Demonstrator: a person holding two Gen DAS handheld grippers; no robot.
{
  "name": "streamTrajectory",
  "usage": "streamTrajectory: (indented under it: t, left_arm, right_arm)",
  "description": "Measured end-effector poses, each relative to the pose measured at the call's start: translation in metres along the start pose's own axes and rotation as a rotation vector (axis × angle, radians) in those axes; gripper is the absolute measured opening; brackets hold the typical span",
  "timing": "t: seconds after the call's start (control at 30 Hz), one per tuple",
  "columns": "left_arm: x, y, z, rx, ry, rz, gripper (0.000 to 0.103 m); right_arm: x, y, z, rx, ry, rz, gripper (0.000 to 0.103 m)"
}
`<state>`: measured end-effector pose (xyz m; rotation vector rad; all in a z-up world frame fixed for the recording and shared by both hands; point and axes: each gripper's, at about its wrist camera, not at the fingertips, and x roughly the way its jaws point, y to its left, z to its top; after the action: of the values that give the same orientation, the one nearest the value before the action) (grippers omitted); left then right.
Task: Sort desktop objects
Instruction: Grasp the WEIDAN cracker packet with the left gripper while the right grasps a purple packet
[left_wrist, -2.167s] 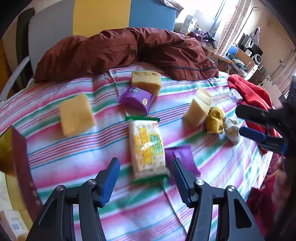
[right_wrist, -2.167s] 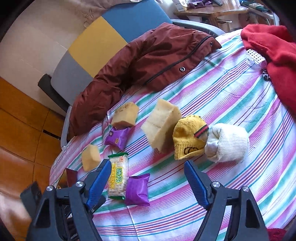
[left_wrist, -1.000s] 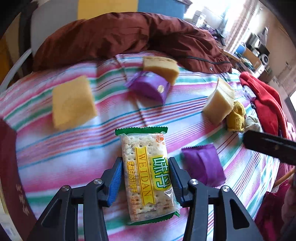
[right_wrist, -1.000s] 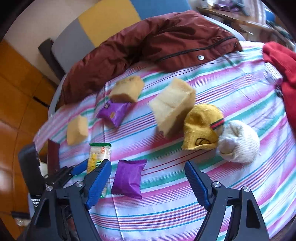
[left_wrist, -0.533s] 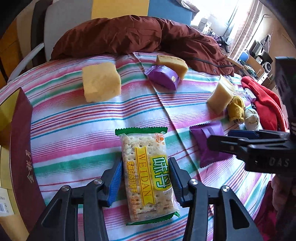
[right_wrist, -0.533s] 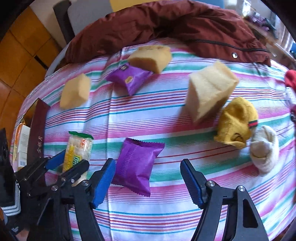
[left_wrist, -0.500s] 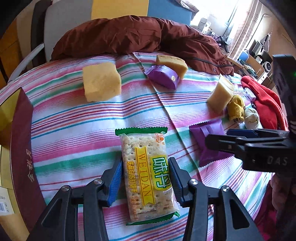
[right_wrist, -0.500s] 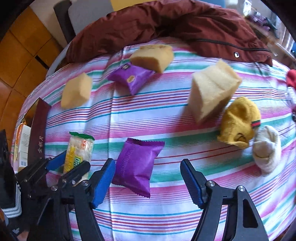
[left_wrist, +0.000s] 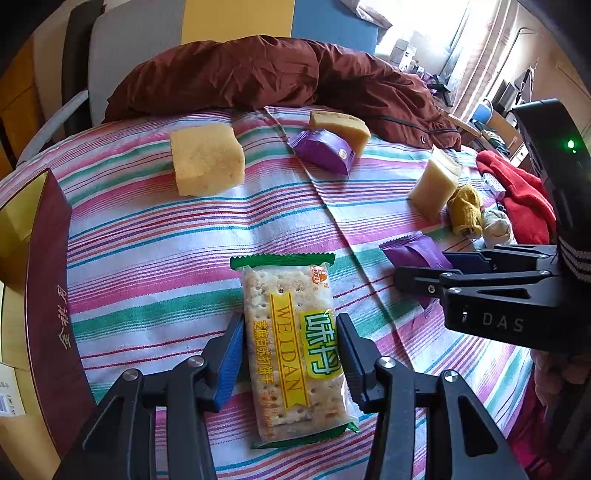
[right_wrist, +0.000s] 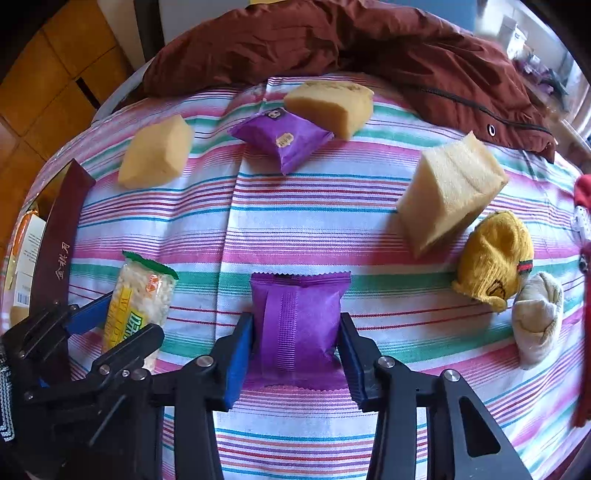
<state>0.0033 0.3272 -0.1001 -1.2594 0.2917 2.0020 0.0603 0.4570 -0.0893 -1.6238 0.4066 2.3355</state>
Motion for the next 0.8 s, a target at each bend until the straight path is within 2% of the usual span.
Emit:
streamTrajectory:
  t: [0.33,0.5,0.8]
  left_arm:
    - [-0.020,0.002,0.000,-0.002,-0.042,-0.017,0.048]
    - [-0.050,0.001,0.001,0.000,-0.093,-0.037,0.048]
    - [-0.110,0.006,-0.004,0.012,-0.203,-0.007,0.048]
  right_arm:
    - [-0.007,0.005,0.001,-0.023,-0.033,0.008,0.043]
    - [-0.013,0.007,0.000,-0.032,-0.058,0.022,0.043]
    - [-0.029,0.019,-0.006,-0.070,-0.118,0.056,0.043]
